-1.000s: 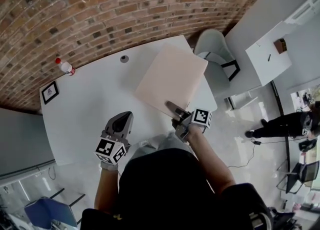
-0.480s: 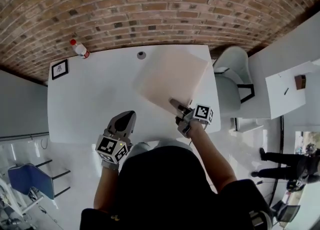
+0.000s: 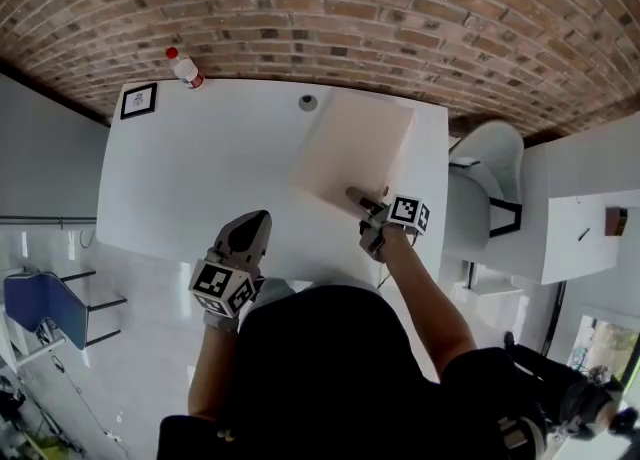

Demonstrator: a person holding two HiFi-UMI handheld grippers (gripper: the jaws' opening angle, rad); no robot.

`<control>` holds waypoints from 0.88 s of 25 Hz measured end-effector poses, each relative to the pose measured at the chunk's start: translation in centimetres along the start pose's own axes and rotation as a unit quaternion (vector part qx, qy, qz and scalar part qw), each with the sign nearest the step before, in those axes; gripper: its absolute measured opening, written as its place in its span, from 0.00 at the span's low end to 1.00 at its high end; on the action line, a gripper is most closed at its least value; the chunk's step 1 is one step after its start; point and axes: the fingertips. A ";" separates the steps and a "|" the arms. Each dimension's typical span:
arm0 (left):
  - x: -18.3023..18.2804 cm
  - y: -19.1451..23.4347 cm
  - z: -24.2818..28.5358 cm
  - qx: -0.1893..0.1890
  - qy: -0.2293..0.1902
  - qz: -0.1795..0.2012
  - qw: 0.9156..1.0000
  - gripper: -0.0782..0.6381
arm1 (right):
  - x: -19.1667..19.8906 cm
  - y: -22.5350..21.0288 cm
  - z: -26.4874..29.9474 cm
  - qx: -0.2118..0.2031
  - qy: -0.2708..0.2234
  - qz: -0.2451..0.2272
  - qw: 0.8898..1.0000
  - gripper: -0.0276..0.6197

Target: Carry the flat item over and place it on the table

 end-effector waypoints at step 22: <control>1.9 -0.1 0.8 -0.053 0.020 -0.024 0.998 0.12 | -4.4 -5.9 -0.3 0.095 0.059 -0.083 0.990 0.71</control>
Point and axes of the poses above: the fingertips, and each gripper's own axes: z forward along the fingers, y to its left, x out of its underside, and after that the axes turned 12 degrees about -x, right-handed
